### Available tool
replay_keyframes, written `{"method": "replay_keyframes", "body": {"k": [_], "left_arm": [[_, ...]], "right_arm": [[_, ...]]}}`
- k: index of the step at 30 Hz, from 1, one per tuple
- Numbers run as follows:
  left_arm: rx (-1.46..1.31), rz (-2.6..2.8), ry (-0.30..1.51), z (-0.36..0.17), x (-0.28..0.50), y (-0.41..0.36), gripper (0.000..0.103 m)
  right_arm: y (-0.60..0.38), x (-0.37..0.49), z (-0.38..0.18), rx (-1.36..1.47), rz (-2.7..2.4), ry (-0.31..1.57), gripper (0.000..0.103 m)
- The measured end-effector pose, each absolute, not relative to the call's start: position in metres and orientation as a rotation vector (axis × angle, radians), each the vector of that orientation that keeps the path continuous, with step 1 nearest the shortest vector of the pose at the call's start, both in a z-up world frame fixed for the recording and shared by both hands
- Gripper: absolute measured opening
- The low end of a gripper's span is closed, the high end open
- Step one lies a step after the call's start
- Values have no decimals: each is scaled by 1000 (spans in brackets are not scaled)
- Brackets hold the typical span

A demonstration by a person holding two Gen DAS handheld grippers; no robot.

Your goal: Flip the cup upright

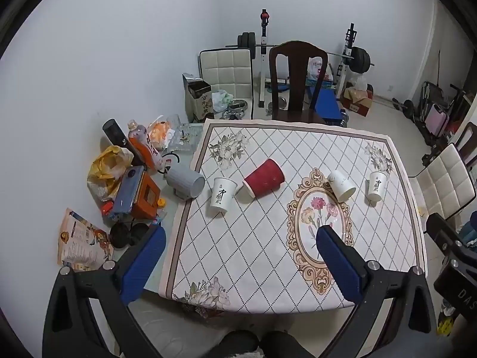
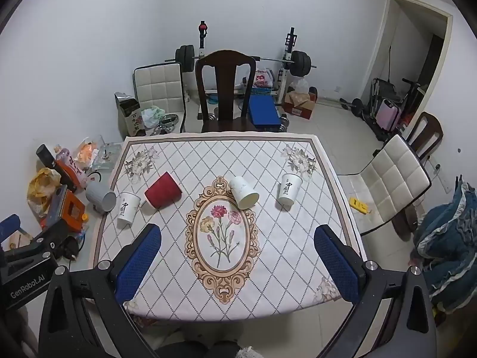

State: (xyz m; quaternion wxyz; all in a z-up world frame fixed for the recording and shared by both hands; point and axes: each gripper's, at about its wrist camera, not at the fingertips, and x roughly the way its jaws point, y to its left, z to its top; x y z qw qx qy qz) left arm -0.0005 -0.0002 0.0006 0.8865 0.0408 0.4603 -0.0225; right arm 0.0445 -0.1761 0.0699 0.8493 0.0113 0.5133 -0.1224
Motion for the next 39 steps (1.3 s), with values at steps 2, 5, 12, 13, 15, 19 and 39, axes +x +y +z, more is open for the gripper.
{"method": "replay_keyframes", "body": {"k": [2, 5, 12, 13, 15, 19, 39], "left_arm": [[85, -50, 956, 1, -2, -1, 103], [82, -49, 966, 1, -1, 0, 103], [83, -50, 971, -4, -2, -2, 103], [82, -47, 971, -3, -1, -1, 103], [82, -47, 970, -4, -1, -2, 103], [83, -47, 968, -4, 1, -3, 103], [85, -52, 966, 4, -5, -3, 103]], "right_arm": [[-175, 45, 70, 19, -258, 1084, 103], [-176, 45, 70, 27, -259, 1082, 103], [-175, 45, 70, 18, -265, 1085, 103], [-175, 45, 70, 18, -263, 1086, 103], [-176, 44, 71, 22, -264, 1085, 103], [-175, 44, 71, 16, -264, 1086, 103], [-177, 39, 72, 11, -261, 1083, 103]]}}
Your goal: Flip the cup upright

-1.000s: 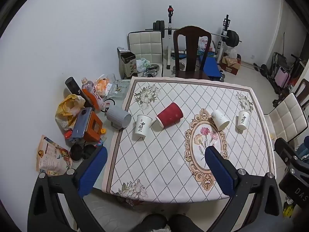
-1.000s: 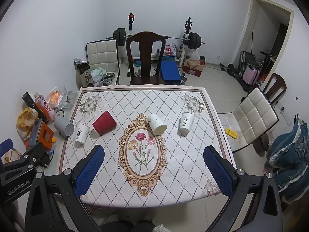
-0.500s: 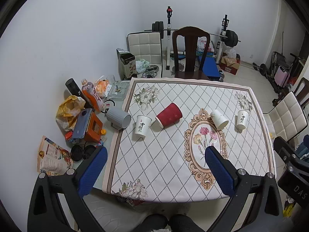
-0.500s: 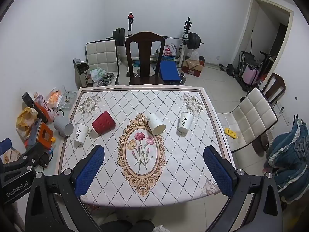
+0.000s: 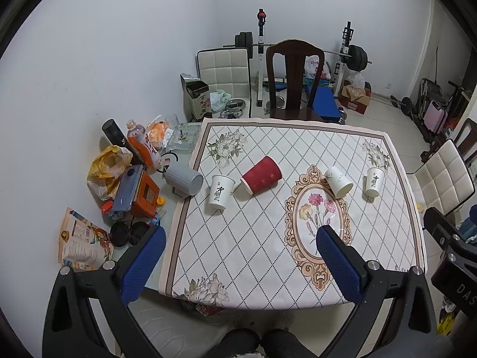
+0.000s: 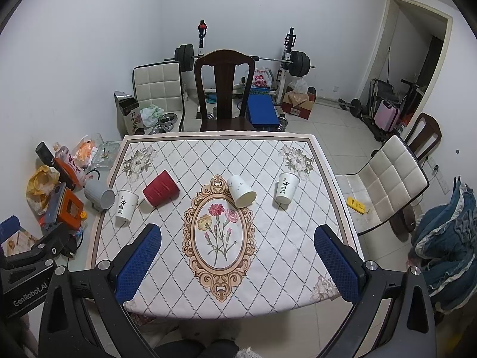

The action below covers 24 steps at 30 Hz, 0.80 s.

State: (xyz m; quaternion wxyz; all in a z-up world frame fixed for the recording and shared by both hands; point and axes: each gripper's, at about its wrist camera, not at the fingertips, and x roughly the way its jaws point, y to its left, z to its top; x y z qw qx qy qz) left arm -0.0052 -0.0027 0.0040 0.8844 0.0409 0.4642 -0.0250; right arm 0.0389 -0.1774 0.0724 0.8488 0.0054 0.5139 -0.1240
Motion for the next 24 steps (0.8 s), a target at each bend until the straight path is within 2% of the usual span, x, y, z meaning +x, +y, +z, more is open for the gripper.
{"method": "replay_keyframes", "body": {"k": [24], "left_arm": [[84, -54, 947, 19, -5, 1, 103]], "right_arm": [[-177, 37, 75, 12, -265, 1080, 103]]}}
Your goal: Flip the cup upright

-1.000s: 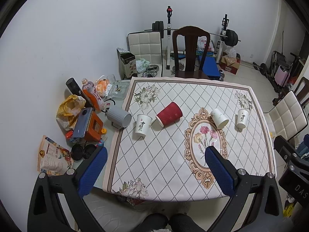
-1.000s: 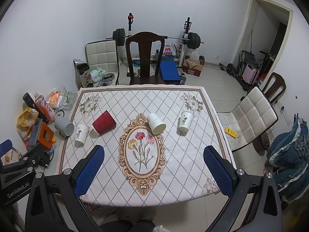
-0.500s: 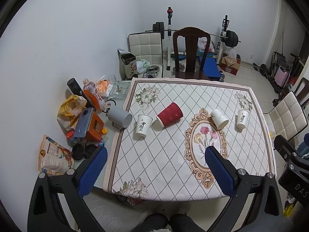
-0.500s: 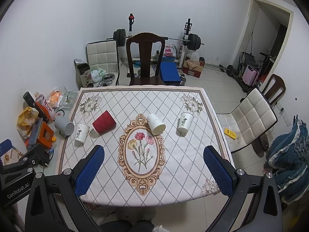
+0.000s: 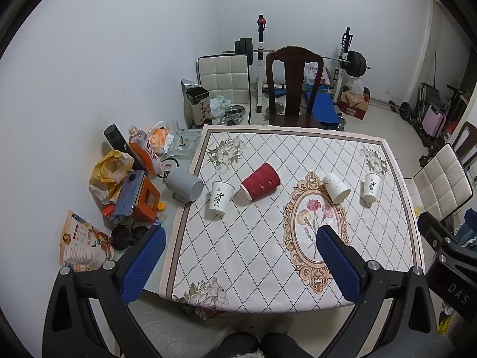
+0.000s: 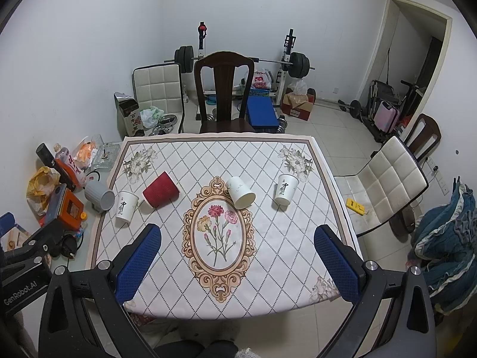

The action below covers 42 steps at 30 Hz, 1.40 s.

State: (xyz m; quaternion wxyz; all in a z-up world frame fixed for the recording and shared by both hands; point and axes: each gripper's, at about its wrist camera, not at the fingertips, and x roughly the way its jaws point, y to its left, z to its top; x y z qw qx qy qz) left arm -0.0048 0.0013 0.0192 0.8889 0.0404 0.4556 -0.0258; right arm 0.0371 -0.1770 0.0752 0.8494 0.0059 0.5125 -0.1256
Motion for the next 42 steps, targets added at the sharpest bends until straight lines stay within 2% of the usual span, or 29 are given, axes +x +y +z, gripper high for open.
{"method": "replay_keyframes", "body": {"k": [15, 42], "left_arm": [[86, -61, 942, 18, -8, -9, 103], [58, -13, 961, 8, 1, -22, 103]], "right_arm": [[-186, 32, 88, 18, -271, 1083, 103], [-197, 50, 71, 15, -224, 1101, 103]]}}
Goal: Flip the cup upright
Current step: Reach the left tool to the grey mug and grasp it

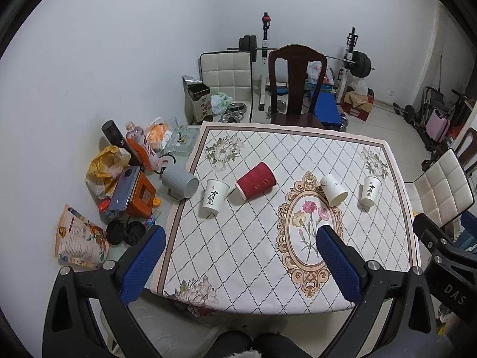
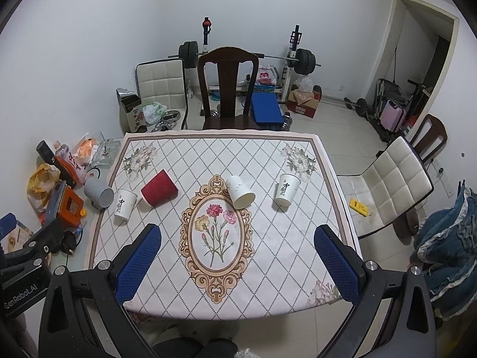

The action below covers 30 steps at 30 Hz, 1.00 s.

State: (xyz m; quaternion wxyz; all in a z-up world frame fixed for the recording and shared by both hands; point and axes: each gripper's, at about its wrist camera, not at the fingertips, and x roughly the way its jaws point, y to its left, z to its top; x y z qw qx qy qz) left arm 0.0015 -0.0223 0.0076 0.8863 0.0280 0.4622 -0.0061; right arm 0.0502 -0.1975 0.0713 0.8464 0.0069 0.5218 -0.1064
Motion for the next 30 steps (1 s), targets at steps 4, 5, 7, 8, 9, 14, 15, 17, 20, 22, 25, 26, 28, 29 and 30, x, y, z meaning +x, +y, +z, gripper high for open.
{"method": "replay_keyframes", "body": {"k": [4, 5, 7, 8, 9, 14, 15, 17, 20, 22, 25, 26, 28, 29, 30], "left_arm": [[32, 69, 983, -12, 14, -12, 103], [33, 98, 992, -20, 18, -7, 103], [34, 152, 1015, -35, 27, 5, 103], [31, 184, 1038, -46, 34, 14, 103], [26, 206, 1055, -54, 40, 21, 103], [1, 292, 1160, -103, 69, 61, 103], [-3, 305, 1177, -113, 76, 68, 103], [-11, 320, 1218, -132, 90, 82, 103], [-24, 336, 1271, -160, 113, 103, 103], [-42, 345, 1307, -179, 131, 118, 103], [-87, 349, 1367, -208, 160, 138, 103], [-106, 352, 1383, -217, 172, 145, 103], [-145, 348, 1403, -234, 196, 161, 103], [-164, 350, 1412, -241, 206, 167, 103], [-187, 348, 1418, -247, 216, 174, 103]], "right_arm": [[-198, 60, 55, 18, -197, 1131, 103], [-197, 62, 48, 23, -184, 1143, 103], [-192, 69, 27, 29, -149, 1181, 103], [-187, 74, 15, 27, -130, 1197, 103], [-183, 77, 4, 22, -121, 1209, 103], [-152, 106, -67, -25, -79, 1327, 103], [-146, 112, -82, -30, -70, 1349, 103], [-135, 122, -106, -44, -68, 1386, 103], [-115, 145, -151, -59, -77, 1457, 103], [-103, 160, -177, -53, -77, 1504, 103], [-84, 181, -218, -61, -83, 1565, 103], [-80, 186, -227, -62, -83, 1582, 103], [-69, 201, -251, -66, -93, 1611, 103], [-64, 209, -262, -64, -99, 1621, 103], [-61, 214, -269, -64, -107, 1629, 103]]}}
